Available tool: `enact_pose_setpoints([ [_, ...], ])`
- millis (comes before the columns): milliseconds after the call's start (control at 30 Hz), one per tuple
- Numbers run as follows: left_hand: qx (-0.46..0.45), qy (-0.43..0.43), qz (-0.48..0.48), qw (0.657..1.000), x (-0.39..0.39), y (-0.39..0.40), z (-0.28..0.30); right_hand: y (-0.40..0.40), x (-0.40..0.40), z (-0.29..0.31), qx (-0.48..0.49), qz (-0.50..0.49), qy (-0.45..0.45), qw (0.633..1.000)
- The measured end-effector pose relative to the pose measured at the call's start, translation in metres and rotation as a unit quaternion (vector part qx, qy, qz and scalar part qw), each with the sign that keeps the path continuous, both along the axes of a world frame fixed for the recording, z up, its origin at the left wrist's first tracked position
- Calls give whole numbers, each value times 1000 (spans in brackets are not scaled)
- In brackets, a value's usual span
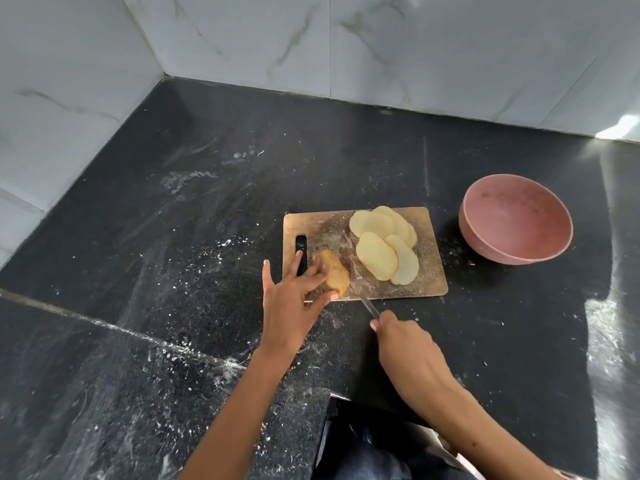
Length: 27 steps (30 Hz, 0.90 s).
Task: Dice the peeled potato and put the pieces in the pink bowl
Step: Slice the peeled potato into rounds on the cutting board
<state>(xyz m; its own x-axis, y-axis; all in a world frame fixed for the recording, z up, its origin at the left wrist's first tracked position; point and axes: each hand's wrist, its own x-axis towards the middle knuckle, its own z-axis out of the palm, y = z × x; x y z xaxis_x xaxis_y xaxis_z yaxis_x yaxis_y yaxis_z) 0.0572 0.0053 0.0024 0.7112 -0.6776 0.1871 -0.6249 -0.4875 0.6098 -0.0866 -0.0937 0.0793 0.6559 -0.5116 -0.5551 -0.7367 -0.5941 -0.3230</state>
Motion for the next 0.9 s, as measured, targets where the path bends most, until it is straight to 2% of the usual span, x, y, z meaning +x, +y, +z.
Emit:
enact_pose_setpoints([
  [167, -4, -10, -2, 1000, -2, 1, -1, -13, 24, -1, 14, -40, -117, 992],
  [300, -2, -11, -2, 1000, 0, 1, -3, -19, 45, -4, 41, -26, -126, 991],
  [367, -6, -8, -1, 1000, 0, 0, -4, -18, 47, -5, 12, -1, -136, 991],
  [467, -14, -5, -1, 1000, 0, 1, -5, -13, 47, -9, -34, 25, -134, 990],
  [900, -11, 2, -6, 1000, 1, 1, -5, -2, 62, -9, -45, 13, -58, 997],
])
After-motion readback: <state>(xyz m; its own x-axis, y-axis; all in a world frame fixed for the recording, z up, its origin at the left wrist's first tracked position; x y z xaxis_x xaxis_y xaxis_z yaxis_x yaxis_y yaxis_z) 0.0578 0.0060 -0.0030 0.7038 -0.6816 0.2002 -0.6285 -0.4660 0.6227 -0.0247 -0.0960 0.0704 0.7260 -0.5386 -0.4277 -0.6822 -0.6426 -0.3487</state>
